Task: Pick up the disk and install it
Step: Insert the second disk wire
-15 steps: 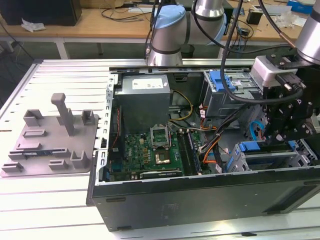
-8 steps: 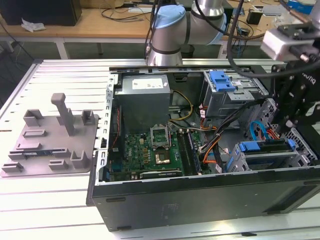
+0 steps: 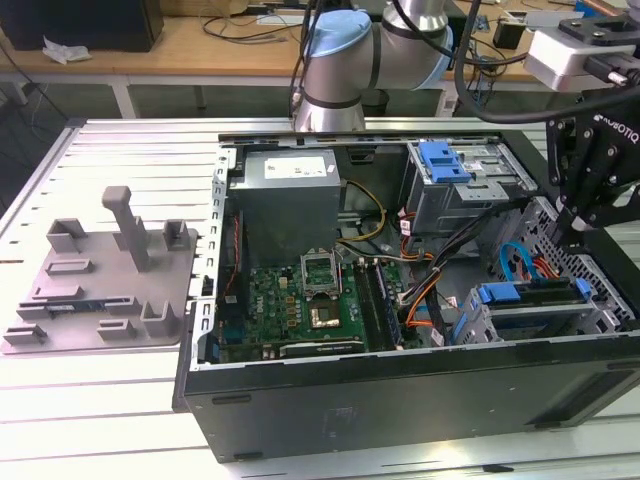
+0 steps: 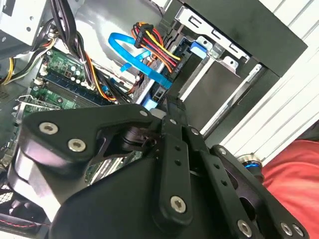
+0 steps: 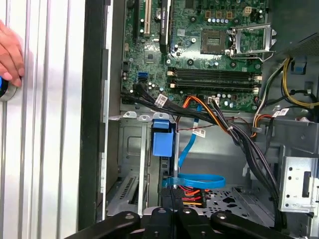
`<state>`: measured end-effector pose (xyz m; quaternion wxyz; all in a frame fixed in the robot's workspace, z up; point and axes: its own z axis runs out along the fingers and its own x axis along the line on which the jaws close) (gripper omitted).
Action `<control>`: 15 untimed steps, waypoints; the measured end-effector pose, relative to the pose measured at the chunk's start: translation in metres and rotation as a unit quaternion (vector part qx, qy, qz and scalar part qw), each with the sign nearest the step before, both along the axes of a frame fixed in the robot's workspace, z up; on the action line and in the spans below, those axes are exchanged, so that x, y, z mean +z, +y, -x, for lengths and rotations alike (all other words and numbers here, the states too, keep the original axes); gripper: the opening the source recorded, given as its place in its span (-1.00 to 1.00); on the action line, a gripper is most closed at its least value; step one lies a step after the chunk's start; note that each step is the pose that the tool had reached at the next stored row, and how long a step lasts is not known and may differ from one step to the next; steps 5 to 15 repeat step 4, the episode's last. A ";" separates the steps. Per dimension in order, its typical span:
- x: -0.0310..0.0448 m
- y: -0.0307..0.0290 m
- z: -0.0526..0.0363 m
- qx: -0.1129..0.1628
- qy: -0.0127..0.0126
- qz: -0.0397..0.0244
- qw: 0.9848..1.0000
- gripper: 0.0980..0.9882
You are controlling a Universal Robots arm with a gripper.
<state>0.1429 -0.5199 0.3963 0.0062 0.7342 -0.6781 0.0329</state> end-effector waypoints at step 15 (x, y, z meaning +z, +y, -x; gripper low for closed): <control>0.0000 0.0000 0.0000 0.000 0.000 0.000 1.000 -0.98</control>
